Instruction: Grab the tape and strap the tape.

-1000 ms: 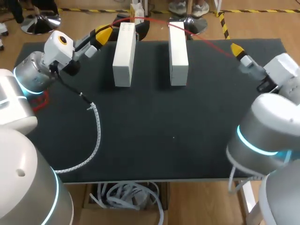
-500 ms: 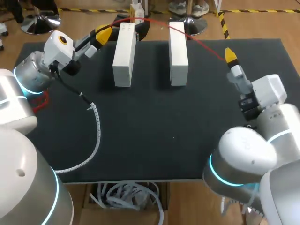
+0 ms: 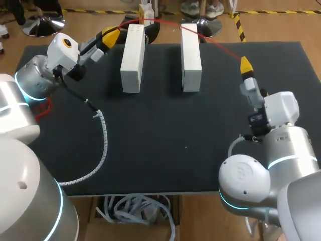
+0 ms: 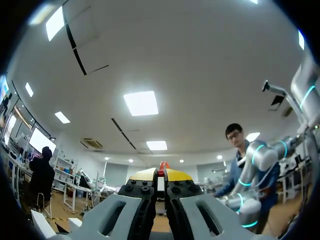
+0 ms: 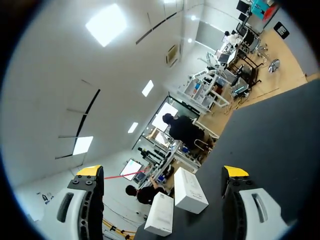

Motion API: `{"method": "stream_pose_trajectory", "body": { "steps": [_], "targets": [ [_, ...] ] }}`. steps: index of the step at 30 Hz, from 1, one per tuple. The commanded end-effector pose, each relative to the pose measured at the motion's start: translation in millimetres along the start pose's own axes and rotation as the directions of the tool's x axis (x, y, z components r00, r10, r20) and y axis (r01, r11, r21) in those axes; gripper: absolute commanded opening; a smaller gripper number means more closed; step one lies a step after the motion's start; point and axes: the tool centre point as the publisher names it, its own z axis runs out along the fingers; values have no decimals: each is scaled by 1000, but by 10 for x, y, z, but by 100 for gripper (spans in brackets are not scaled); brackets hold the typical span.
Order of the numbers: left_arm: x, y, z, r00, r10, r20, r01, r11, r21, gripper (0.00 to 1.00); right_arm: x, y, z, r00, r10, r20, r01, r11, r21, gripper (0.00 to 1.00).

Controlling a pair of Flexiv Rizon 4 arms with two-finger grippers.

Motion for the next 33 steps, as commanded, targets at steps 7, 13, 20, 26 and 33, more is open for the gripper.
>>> {"method": "stream_pose_trajectory", "body": {
  "steps": [7,13,20,26,33],
  "targets": [
    [-3,8,-10,1000,1,-2,-1,1000,3,0,97,-190,-4,919,373,128,-365,927,-82,100],
    [-3,8,-10,1000,1,-2,-1,1000,3,0,244,-296,-19,812,562,156,-548,827,-125,100],
    [-3,8,-10,1000,1,-2,-1,1000,3,0,469,-312,-15,654,739,161,-717,673,-179,100],
    [-3,8,-10,1000,1,-2,-1,1000,3,0,682,-308,16,557,817,145,-789,576,-212,100],
    [-3,8,-10,1000,1,-2,-1,1000,3,0,845,-298,132,533,838,118,-805,545,-235,100]
  ]
}}
